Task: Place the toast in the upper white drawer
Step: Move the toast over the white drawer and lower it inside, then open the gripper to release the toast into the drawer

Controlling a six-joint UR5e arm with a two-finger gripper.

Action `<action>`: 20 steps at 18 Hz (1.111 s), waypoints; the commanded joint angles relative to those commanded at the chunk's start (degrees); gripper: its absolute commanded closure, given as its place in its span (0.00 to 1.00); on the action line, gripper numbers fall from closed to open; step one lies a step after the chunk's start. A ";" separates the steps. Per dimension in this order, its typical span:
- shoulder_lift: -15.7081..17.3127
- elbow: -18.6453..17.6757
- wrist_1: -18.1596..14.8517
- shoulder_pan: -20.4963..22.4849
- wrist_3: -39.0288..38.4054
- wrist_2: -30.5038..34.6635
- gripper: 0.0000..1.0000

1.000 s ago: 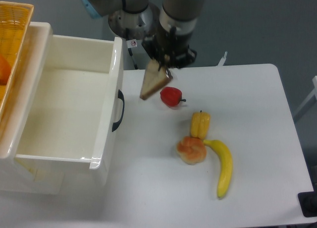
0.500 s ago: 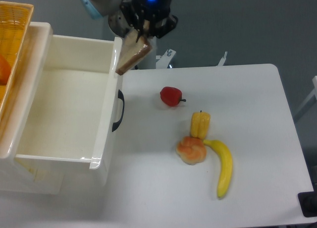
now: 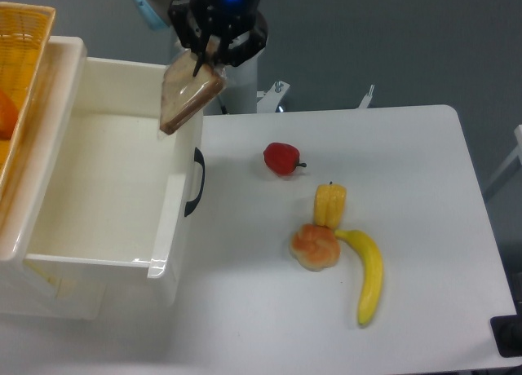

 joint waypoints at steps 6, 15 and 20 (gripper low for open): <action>-1.94 -2.28 4.83 -4.84 -3.79 0.00 0.82; -5.01 -3.34 7.83 -8.09 -5.10 0.09 0.81; -6.16 -3.60 7.74 -9.41 -5.37 0.09 0.77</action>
